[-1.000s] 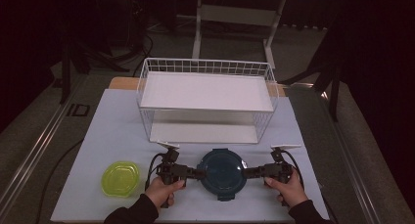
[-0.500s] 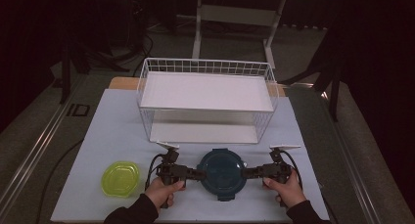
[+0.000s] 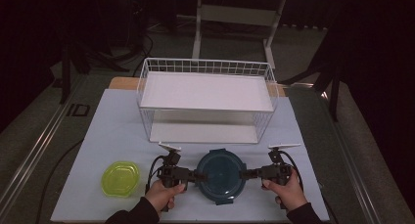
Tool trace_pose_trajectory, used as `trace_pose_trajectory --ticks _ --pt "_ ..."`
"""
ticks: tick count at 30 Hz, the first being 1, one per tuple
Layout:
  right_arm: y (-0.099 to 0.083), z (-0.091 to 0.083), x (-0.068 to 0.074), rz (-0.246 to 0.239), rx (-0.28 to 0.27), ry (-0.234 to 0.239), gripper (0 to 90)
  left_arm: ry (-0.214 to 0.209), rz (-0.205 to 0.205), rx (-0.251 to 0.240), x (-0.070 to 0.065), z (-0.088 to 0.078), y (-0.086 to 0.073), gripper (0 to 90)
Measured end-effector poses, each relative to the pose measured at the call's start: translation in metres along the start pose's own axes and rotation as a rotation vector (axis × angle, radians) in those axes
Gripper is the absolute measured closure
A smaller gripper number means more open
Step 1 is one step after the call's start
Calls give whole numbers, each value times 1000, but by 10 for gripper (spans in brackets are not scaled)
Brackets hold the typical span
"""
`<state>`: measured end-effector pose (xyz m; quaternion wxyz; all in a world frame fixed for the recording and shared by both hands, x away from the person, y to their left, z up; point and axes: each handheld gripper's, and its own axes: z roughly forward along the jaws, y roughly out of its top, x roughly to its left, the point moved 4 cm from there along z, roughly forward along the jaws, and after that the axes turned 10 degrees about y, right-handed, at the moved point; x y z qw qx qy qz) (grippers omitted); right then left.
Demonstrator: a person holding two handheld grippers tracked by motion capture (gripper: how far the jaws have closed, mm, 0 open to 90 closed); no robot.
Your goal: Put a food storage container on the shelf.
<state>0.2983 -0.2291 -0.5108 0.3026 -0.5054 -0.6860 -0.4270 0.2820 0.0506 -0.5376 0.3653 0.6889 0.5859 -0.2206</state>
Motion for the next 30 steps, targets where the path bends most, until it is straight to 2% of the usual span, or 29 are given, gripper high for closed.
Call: trace_pose_trajectory --ticks 3,5,10,16,23,30 --pt "0 -1 -3 12 -3 5 561 -16 3 0 1 0 0 451" --pt "-1 -2 -4 12 -4 8 561 -42 2 1 2 -2 -1 474" --pt "-3 -3 -5 10 -8 12 560 -41 20 9 1 -2 -2 478" --pt "-4 -3 -3 5 -12 19 561 -49 19 13 -1 -4 -4 481" --pt "3 -11 8 -11 -35 36 562 -47 51 -13 -14 -17 6 485" --pt "11 -18 21 -26 -58 41 563 -45 55 -34 -26 -28 16 485"
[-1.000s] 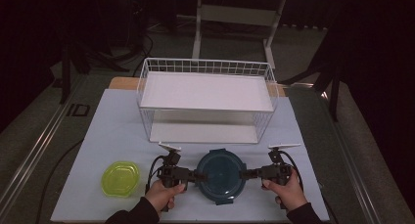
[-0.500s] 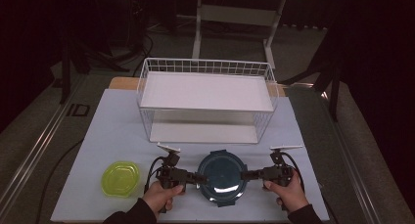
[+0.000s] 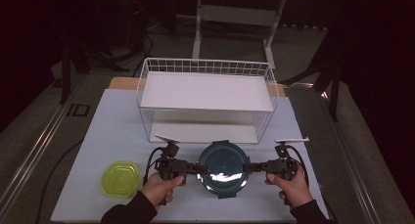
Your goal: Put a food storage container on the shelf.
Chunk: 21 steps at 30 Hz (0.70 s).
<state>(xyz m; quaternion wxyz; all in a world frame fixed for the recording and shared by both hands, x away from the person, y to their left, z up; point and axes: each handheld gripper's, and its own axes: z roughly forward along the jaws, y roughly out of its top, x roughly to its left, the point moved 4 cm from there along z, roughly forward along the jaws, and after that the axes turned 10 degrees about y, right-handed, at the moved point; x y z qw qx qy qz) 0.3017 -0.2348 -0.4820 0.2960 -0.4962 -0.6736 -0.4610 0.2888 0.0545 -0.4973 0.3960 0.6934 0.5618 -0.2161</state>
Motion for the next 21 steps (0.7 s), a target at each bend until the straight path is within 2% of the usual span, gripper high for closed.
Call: trace_pose_trajectory --ticks 3,4,6,19,21 --pt "3 -2 4 -5 -6 4 563 -1 8 -11 -4 -4 4 486" --pt "4 -3 6 -8 -9 7 563 0 18 -23 -10 -10 10 486" --pt "10 -6 17 -28 -13 10 563 -1 26 -29 -14 -15 14 488" --pt "30 -18 49 -69 -46 15 564 -8 59 -75 -37 -42 37 494" --pt "38 -21 57 -82 -52 20 564 -14 63 -91 -43 -49 45 496"
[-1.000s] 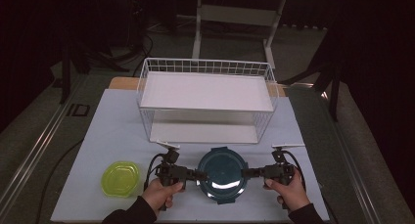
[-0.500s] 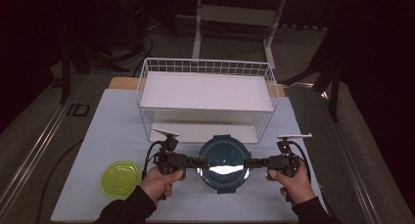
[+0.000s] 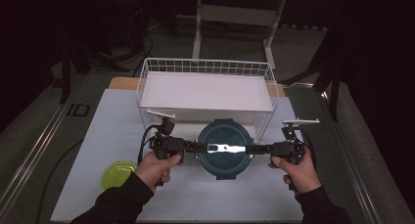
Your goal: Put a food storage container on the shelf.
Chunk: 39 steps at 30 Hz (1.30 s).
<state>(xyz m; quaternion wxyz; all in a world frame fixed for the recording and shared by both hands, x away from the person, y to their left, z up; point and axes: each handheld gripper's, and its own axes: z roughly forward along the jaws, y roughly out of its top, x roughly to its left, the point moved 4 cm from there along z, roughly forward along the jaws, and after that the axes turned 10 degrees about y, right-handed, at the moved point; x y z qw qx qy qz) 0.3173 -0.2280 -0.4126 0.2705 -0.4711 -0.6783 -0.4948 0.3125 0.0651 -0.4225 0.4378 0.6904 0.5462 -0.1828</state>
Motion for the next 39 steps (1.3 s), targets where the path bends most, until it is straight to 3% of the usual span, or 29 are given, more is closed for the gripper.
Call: trace_pose_trajectory --ticks 11,18,28,29,32,39 --pt "40 -11 31 -50 -49 2 564 5 56 -50 -25 -26 45 497" --pt "69 -12 46 -72 -68 -3 564 -10 60 -88 -29 -39 74 500" --pt "105 -5 48 -63 -84 -11 562 -1 48 -123 -22 -46 109 497" --pt "108 -4 47 -61 -87 -12 562 6 43 -131 -20 -47 118 497" --pt "122 1 46 -49 -95 -19 561 14 33 -142 -18 -47 125 495" --pt "135 8 41 -36 -99 -38 559 30 27 -146 -8 -47 138 491"
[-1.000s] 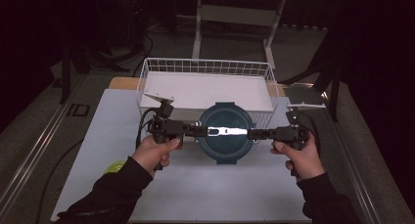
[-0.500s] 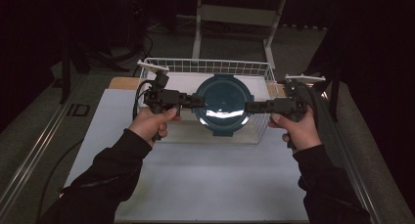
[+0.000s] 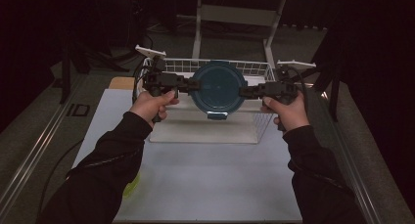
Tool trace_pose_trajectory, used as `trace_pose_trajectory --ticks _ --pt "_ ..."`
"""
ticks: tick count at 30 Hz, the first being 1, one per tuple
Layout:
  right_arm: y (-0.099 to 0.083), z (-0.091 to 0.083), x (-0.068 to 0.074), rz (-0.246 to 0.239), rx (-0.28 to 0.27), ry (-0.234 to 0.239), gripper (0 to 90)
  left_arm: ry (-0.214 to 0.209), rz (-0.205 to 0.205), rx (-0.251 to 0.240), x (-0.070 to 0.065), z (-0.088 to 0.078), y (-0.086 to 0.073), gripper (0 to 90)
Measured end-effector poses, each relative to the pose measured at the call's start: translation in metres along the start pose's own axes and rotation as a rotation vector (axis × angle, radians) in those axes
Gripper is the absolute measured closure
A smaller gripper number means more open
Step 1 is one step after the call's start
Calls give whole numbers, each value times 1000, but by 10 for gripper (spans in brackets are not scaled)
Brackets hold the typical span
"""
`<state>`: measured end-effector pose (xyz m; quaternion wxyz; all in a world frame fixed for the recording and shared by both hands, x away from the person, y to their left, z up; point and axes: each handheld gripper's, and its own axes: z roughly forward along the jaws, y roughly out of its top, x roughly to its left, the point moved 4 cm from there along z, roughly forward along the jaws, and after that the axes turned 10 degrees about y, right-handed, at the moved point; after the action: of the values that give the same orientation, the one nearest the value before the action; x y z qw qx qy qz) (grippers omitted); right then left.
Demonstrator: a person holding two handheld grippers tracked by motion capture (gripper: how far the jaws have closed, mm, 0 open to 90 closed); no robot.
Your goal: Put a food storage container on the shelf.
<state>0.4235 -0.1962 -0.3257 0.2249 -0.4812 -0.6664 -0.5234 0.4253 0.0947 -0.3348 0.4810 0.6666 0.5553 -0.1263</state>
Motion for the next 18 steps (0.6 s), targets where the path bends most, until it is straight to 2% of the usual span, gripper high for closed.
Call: trace_pose_trajectory --ticks 4,11,18 --pt "5 5 -4 14 -3 -4 557 4 -16 -18 3 2 2 488" --pt "10 5 -7 42 -2 -14 547 -29 -40 0 10 5 7 491" --pt "13 7 -12 82 -6 -20 527 -30 -81 11 15 10 12 484"
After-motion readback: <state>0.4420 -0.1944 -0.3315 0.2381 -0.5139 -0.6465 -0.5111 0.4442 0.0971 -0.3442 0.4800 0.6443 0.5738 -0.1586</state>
